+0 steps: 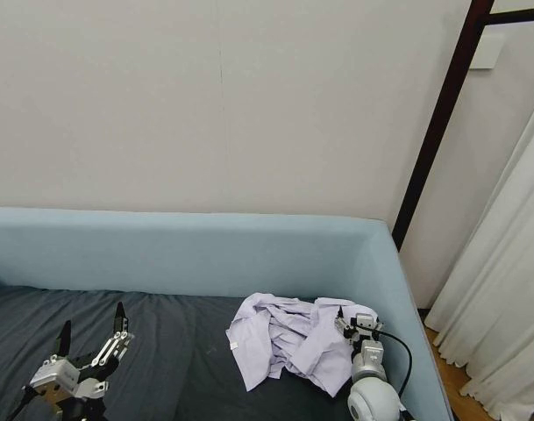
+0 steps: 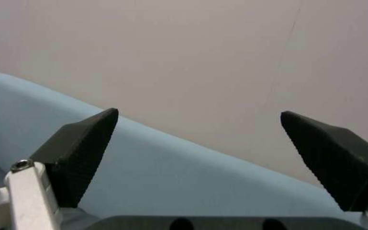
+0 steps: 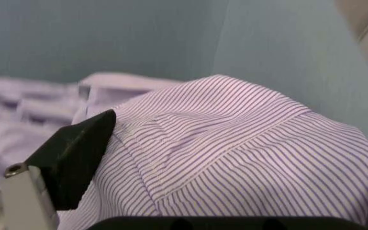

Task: Pick up the clothes from the sofa and hang them on the clothes hanger.

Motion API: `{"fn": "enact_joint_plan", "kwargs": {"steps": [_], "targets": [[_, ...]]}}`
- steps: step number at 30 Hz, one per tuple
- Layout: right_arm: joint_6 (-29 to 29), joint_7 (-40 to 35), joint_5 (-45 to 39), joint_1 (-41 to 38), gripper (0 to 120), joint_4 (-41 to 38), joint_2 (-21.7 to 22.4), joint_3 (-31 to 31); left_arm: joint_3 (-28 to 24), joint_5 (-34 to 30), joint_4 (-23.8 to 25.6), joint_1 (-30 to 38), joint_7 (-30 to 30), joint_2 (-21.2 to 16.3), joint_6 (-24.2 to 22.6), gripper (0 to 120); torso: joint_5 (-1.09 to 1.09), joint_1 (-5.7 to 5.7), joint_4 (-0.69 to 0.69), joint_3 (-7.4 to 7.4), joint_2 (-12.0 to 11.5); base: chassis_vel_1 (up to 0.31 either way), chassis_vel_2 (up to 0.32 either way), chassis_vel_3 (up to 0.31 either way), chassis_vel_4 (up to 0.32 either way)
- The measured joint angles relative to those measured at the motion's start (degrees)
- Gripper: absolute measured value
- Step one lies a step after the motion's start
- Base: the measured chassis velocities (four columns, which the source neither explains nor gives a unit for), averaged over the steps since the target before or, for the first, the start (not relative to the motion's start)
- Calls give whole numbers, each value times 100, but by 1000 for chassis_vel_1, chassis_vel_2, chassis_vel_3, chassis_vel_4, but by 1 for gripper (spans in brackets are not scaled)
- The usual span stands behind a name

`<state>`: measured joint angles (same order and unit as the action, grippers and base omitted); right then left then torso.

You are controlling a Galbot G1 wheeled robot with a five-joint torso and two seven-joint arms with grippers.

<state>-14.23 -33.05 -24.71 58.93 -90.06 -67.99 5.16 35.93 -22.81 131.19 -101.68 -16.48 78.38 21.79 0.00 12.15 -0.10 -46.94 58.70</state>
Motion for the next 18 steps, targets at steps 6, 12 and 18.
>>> {"fn": "enact_joint_plan", "kwargs": {"steps": [6,12,18], "targets": [[-2191,-663,-2074,112,100,-966,168,114,22,-11,5,4,1,-17,-3,100,0,0,1,0,0,0,0,0,0],[-2790,-1434,-3528,227,100,-1874,365,140,39,-33,4,7,-2,-36,-3,100,0,0,1,0,0,0,0,0,0],[-2579,-744,-1570,313,100,-2012,442,141,33,-38,6,9,-4,-36,-3,100,0,0,0,0,0,0,0,0,0]]}}
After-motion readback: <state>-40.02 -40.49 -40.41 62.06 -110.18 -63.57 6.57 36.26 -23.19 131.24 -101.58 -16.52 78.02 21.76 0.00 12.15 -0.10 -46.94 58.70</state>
